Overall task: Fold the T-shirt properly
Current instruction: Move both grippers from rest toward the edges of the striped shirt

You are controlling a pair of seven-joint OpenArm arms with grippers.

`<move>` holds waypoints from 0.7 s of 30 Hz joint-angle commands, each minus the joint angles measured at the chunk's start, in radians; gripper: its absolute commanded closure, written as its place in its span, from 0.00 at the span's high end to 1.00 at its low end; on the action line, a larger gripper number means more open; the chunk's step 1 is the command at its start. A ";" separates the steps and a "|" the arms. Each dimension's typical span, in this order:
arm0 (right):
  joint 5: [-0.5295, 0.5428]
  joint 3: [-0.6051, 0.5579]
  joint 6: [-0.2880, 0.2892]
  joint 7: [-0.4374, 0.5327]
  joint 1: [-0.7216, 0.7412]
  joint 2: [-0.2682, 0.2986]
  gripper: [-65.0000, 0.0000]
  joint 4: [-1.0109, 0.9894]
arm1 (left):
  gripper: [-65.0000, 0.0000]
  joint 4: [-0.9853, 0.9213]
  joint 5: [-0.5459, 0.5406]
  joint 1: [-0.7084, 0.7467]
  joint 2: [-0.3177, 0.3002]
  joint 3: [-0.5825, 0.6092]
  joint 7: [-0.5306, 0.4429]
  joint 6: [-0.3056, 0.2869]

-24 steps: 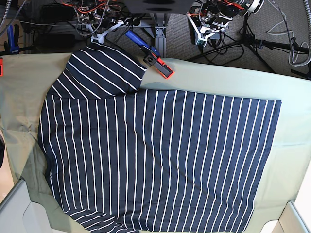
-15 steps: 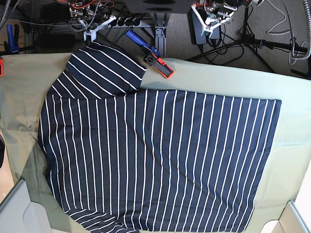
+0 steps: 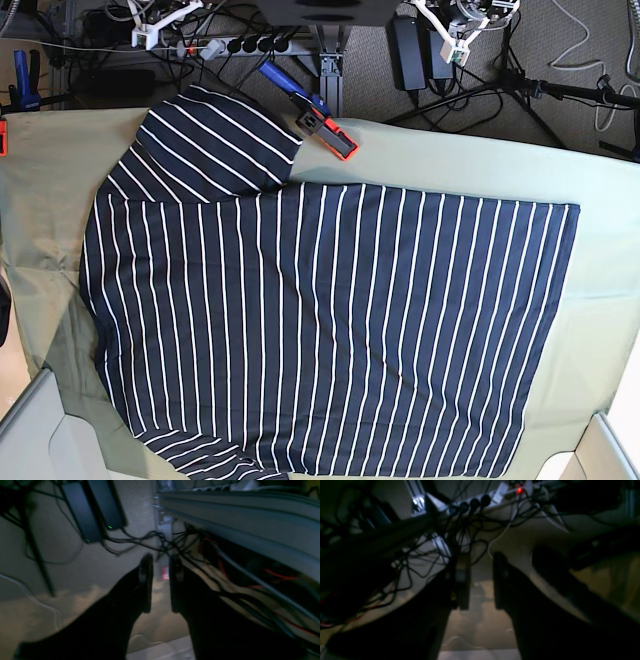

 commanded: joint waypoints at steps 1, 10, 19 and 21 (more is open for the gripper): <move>0.060 0.001 0.068 -0.024 -0.036 0.016 0.25 0.047 | 0.23 0.040 -0.017 0.025 -0.013 -0.031 0.007 -0.016; 0.352 0.039 0.067 -0.293 -0.333 0.101 0.25 0.504 | 0.23 0.479 -0.157 0.241 -0.018 -0.311 0.226 -0.145; 0.647 0.325 0.068 -0.433 -0.525 0.173 0.42 0.958 | 0.23 0.867 -0.280 0.398 -0.065 -0.414 0.286 -0.151; 0.694 0.362 0.068 -0.432 -0.512 0.198 0.51 0.999 | 0.23 0.916 -0.280 0.408 -0.073 -0.414 0.287 -0.151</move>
